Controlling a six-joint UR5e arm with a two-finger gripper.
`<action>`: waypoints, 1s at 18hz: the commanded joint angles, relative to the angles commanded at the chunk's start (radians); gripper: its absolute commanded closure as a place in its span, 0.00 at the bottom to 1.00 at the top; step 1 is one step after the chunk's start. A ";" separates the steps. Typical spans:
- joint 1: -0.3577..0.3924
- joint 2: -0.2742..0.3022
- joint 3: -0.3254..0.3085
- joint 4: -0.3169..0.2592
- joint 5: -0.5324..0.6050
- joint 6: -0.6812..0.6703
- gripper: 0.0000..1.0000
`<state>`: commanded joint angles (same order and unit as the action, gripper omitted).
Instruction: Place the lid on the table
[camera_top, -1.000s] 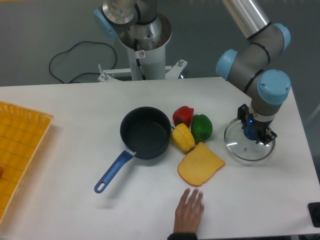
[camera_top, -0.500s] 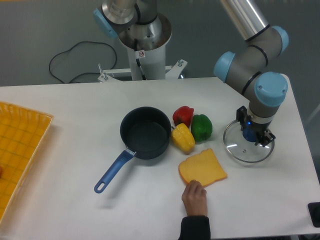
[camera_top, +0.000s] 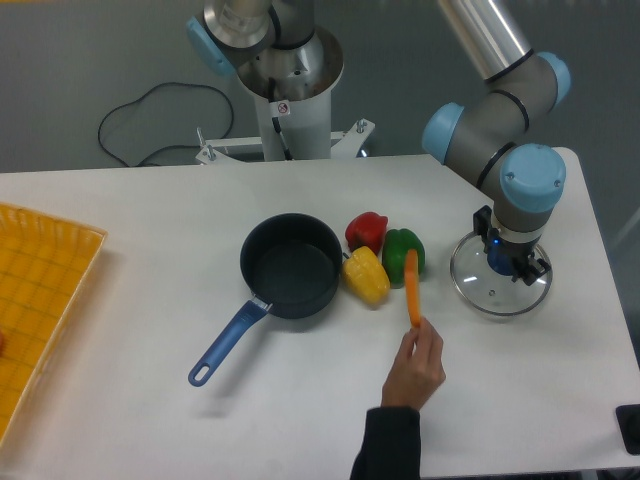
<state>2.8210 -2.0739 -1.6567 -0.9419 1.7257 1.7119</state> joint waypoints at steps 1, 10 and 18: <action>0.000 0.000 -0.002 0.000 0.000 -0.003 0.55; 0.002 -0.003 -0.017 0.003 0.000 -0.017 0.54; 0.000 -0.005 -0.015 0.002 0.000 -0.014 0.21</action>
<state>2.8210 -2.0785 -1.6721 -0.9403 1.7257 1.6981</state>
